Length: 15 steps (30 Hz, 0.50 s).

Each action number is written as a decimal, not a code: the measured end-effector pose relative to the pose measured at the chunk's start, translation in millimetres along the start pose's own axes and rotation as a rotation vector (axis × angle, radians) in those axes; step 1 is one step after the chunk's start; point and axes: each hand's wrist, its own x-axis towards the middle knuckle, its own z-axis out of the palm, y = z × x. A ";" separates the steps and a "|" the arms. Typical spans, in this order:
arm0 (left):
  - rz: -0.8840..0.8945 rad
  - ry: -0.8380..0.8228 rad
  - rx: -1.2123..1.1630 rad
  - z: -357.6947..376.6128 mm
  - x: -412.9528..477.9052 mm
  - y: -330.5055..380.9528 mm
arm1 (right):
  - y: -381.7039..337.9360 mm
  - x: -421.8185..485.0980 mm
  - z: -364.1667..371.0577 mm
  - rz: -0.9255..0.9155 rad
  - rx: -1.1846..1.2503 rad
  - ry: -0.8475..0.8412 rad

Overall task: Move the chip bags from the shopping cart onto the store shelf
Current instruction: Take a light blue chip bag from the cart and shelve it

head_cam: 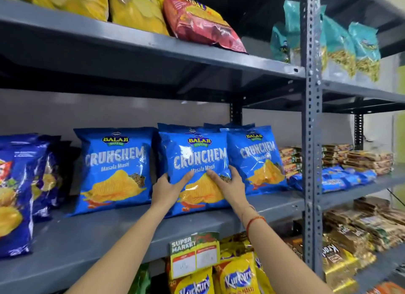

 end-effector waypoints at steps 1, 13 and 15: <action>-0.012 0.001 0.010 0.3 2.3 -1.8 | 4.3 4.8 0.6 0.035 -0.014 0.008; 0.289 0.239 0.171 1.5 -33.2 11.2 | 5.3 -36.4 -33.4 -0.123 0.114 0.223; 0.447 0.241 0.085 9.6 -65.1 15.1 | 13.0 -59.4 -52.2 -0.158 0.113 0.275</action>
